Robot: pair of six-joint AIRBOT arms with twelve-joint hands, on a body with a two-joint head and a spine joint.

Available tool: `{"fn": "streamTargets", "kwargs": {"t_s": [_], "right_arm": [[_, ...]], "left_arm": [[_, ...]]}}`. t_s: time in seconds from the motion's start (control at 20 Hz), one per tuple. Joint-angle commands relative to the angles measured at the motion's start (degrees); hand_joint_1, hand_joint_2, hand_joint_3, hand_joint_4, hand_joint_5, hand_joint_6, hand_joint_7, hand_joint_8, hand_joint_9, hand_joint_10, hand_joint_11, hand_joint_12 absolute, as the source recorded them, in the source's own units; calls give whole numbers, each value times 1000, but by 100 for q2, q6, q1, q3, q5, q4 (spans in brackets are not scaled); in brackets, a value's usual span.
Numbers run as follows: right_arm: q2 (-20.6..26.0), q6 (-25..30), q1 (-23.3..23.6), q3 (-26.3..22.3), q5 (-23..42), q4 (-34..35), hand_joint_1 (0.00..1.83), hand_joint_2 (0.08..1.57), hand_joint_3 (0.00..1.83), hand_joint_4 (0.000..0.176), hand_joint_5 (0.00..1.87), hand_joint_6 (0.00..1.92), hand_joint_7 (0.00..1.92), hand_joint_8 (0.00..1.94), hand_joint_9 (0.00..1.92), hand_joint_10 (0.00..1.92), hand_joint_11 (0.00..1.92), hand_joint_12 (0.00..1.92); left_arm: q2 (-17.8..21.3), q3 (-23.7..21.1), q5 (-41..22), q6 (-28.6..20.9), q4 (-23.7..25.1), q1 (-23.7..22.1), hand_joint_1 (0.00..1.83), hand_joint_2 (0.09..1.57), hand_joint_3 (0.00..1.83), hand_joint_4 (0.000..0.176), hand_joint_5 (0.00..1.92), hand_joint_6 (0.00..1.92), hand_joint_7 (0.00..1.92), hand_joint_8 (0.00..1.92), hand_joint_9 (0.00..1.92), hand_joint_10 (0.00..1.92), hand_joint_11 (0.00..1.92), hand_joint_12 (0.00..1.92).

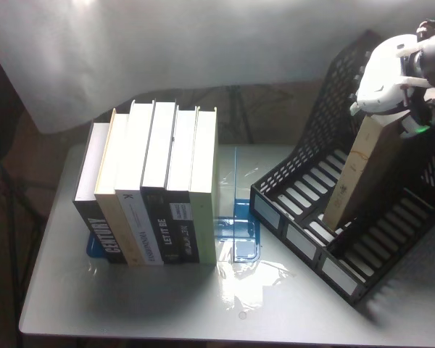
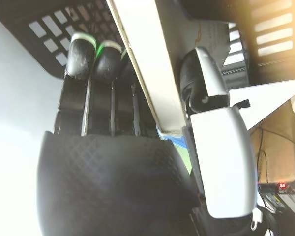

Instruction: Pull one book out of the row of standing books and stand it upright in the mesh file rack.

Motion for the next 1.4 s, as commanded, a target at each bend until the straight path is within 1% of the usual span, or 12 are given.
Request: {"fn": "streamTargets", "kwargs": {"t_s": [0.0, 0.25, 0.3, 0.5, 0.6, 0.7, 0.75, 0.8, 0.85, 0.95, 1.3, 1.35], "right_arm": [[89, -42, 5, 35, -440, -154, 1055, 1420, 6, 0, 387, 1631, 638, 1850, 716, 1915, 776, 1921], [89, -43, 23, 92, -447, -155, 1179, 1396, 0, 0, 280, 1125, 547, 1778, 656, 1892, 708, 1921], [89, -43, 23, 93, -448, -155, 1084, 1392, 19, 0, 455, 1676, 542, 1760, 646, 1911, 737, 1921], [88, -42, 84, 77, -471, -155, 804, 1504, 14, 0, 349, 1893, 722, 1791, 822, 1921, 879, 1921], [88, -41, 102, 84, -460, -154, 1213, 1386, 0, 0, 104, 815, 570, 1718, 704, 1921, 748, 1921], [89, -25, 98, -1, -388, -153, 1084, 1409, 21, 0, 411, 1688, 529, 1798, 711, 1893, 794, 1921], [135, -28, 98, -124, -432, -154, 1084, 1412, 9, 0, 432, 1722, 518, 1793, 794, 1915, 885, 1921], [202, -28, 112, -208, -428, -153, 1228, 1349, 0, 0, 140, 956, 596, 1670, 794, 1920, 859, 1921], [214, -28, 140, -240, -427, -152, 1039, 1457, 27, 0, 275, 1715, 452, 1887, 888, 1921, 947, 1921], [211, -34, 148, -157, -423, -153, 999, 1494, 7, 0, 314, 1896, 426, 1939, 994, 1921, 1162, 1921], [204, -51, 143, -142, -390, -149, 775, 1402, 94, 0, 83, 944, 584, 1887, 847, 1921, 942, 1921], [204, -45, 153, -161, -391, -148, 1130, 1385, 113, 0, 132, 869, 476, 1898, 795, 1921, 863, 1921]], "left_arm": [[32, 39, -724, -28, -130, -15, 283, 1388, 5, 0, 0, 0, 0, 0, 0, 0, 0, 0], [35, 42, -751, -28, -79, -41, 276, 1389, 4, 0, 0, 0, 0, 0, 0, 0, 0, 0], [33, 41, -757, -28, -79, -41, 230, 1392, 5, 0, 0, 0, 0, 0, 0, 0, 0, 0], [33, 44, -765, -28, -75, -42, 173, 1394, 2, 1, 0, 0, 0, 0, 0, 0, 0, 0], [30, 44, -765, -28, -76, -42, 166, 1403, 6, 0, 0, 0, 0, 0, 0, 0, 0, 0], [28, 46, -758, -28, -80, -42, 165, 1401, 4, 6, 0, 0, 0, 0, 0, 0, 0, 0], [31, 43, -755, -28, -80, -41, 183, 1398, 1, 8, 0, 0, 0, 0, 0, 0, 0, 0], [32, 43, -747, -28, -83, -41, 186, 1394, 0, 4, 0, 0, 0, 0, 0, 0, 0, 0], [29, 43, -746, -28, -97, -40, 186, 1393, 0, 1, 0, 0, 0, 0, 0, 0, 0, 0], [24, 50, -739, -28, -93, -40, 170, 1394, 0, 0, 0, 0, 0, 0, 0, 0, 0, 0], [21, 67, -722, -28, -77, -41, 192, 1401, 2, 0, 0, 0, 0, 0, 0, 0, 0, 0], [21, 67, -716, -28, -77, -41, 191, 1398, 0, 0, 0, 0, 0, 0, 0, 0, 0, 0]]}}
